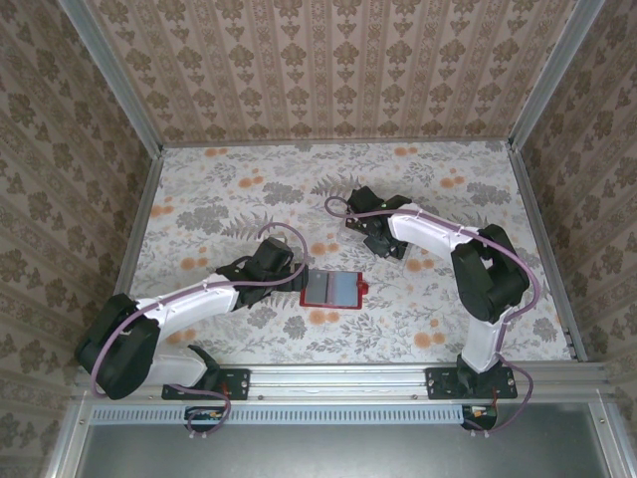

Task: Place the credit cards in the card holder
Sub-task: Pick up the credit card from the storage box.

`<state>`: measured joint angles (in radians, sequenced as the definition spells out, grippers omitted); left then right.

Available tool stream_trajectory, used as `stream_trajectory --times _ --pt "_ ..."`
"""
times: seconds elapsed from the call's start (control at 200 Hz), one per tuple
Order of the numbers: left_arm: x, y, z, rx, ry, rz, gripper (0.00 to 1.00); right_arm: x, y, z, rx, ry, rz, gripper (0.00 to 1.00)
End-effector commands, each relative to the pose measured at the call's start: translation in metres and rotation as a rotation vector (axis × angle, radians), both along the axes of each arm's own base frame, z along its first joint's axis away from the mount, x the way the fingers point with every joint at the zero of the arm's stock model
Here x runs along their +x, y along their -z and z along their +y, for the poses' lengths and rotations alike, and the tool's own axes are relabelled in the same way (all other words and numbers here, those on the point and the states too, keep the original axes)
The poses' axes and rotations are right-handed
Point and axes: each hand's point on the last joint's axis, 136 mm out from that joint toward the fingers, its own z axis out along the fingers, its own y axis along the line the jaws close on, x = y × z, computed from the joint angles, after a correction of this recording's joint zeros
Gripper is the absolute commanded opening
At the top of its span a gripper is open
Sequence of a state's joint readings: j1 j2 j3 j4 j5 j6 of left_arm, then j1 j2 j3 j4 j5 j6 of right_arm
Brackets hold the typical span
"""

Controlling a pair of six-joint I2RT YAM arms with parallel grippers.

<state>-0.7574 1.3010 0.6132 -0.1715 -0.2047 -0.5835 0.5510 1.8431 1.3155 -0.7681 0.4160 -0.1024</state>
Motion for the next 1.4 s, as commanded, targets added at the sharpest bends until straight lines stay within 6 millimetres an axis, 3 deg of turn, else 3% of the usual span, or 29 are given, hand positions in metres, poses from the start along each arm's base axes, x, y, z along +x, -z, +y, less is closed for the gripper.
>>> stream_trajectory --times 0.0,0.6,0.98,1.395 --pt "0.003 -0.004 -0.004 -0.029 -0.006 -0.008 1.00 -0.008 -0.004 -0.006 -0.034 -0.007 0.017 0.23" --pt "0.003 -0.006 -0.007 -0.030 0.003 -0.009 1.00 -0.013 0.002 0.004 -0.063 -0.072 0.044 0.00" --pt "0.004 -0.007 -0.008 -0.032 0.005 -0.011 1.00 -0.006 -0.045 0.017 -0.035 -0.109 -0.047 0.00" --pt "0.004 -0.008 -0.009 -0.035 0.006 -0.012 1.00 -0.024 -0.081 0.036 0.015 -0.158 -0.082 0.00"
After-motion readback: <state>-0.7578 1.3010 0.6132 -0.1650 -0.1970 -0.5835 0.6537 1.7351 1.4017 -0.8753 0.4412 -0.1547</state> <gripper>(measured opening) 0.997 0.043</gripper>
